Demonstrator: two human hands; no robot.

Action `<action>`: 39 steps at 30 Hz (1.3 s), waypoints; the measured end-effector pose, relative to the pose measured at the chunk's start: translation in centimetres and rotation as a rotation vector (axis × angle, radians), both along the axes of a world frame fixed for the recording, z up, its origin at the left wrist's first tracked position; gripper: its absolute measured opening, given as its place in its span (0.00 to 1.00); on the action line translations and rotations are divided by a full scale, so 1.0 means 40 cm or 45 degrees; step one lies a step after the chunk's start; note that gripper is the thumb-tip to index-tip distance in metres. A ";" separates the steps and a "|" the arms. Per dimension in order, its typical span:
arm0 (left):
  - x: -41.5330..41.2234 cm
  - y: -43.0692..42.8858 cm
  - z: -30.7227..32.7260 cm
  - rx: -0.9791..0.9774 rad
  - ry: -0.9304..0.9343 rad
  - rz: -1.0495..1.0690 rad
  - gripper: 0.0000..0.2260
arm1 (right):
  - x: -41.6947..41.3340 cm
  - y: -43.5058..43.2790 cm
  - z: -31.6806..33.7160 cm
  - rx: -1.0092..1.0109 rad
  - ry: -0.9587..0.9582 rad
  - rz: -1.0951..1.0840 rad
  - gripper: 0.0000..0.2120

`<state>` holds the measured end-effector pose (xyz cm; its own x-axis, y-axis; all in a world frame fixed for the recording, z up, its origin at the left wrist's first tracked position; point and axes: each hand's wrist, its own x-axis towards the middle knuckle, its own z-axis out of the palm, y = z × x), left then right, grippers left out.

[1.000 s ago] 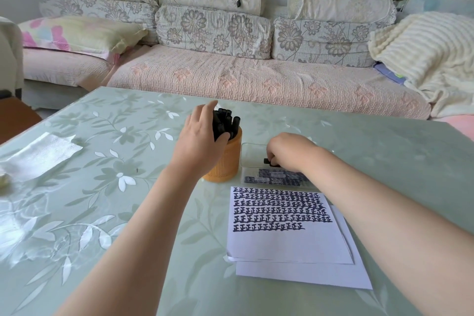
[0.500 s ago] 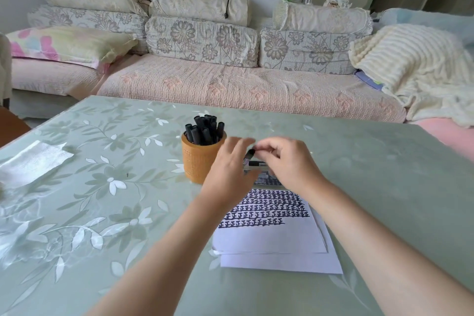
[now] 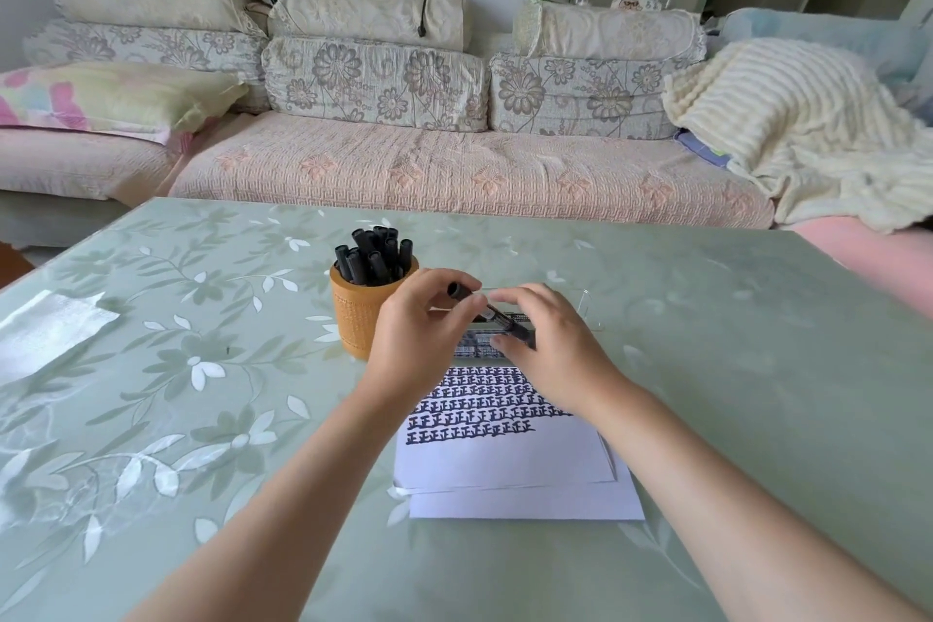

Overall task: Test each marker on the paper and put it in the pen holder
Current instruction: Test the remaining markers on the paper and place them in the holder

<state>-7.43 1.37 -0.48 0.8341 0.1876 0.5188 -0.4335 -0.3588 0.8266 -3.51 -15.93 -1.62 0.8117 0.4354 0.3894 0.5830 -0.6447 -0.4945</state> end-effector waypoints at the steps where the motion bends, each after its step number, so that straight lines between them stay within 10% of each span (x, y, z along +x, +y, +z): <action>1: -0.007 0.002 0.001 -0.099 0.046 -0.031 0.04 | -0.001 0.000 -0.001 0.006 0.006 0.000 0.20; 7: -0.026 0.033 0.000 -0.270 0.195 -0.038 0.04 | -0.035 -0.011 0.004 0.290 0.319 -0.001 0.14; 18: -0.054 0.010 -0.030 0.749 0.372 -0.265 0.04 | -0.058 -0.038 0.010 1.022 0.766 0.044 0.03; 29: -0.048 0.002 -0.060 0.865 0.055 -0.020 0.16 | -0.063 -0.074 -0.024 0.008 0.577 0.031 0.10; 39: -0.042 -0.010 -0.092 1.323 -0.202 -0.130 0.06 | -0.075 -0.098 -0.016 -0.230 0.587 0.135 0.12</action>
